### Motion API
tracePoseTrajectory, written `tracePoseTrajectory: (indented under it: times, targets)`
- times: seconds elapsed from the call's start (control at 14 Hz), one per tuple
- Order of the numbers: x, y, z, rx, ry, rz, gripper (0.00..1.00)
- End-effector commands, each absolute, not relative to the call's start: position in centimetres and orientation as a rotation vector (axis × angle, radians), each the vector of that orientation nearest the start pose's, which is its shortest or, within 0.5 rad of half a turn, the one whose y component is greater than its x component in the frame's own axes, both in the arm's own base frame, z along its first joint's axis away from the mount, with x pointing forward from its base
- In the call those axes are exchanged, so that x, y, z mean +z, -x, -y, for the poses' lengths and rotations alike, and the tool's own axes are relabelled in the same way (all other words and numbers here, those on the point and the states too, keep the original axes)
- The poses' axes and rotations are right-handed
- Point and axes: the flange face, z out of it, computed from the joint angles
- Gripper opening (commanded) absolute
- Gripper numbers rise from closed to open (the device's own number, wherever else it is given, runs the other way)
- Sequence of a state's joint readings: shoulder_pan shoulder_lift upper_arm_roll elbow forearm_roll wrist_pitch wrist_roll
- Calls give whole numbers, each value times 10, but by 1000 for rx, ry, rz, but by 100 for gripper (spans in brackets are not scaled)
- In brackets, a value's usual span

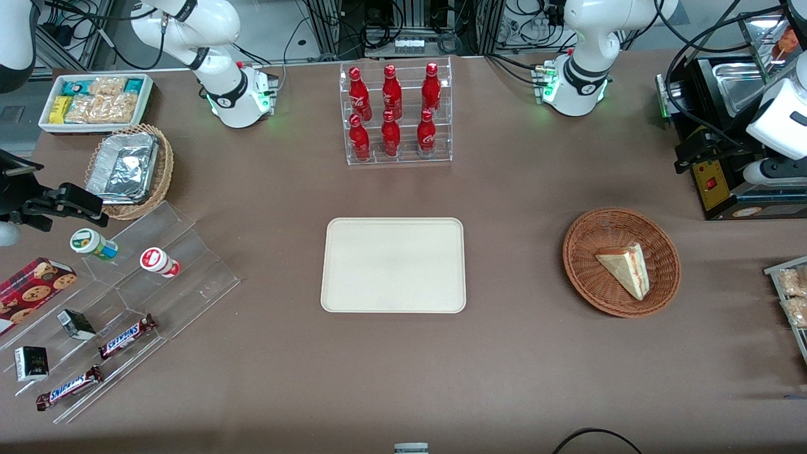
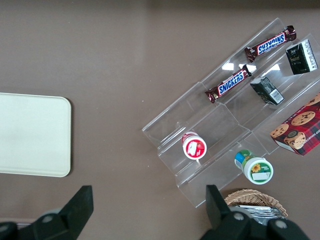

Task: Place sandwich from basket to tray
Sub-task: 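Move the left gripper over the wicker basket holding the sandwich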

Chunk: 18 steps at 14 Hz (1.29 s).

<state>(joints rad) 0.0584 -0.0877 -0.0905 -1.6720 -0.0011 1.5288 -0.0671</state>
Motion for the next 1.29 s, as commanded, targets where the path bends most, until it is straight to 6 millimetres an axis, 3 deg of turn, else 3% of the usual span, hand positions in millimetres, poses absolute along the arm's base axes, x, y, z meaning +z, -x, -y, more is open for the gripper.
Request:
tracePoseTrajectory:
  times: [0.0, 0.29, 0.57, 0.93, 1.21]
  targets:
    - [627, -519, 19, 96, 3110, 76, 100]
    - [618, -525, 14, 101, 3110, 94, 100]
    - [583, -544, 0, 187, 3108, 138, 100]
    - [513, -561, -10, 209, 3092, 303, 100]
    - [435, -562, -20, 133, 3073, 522, 100]
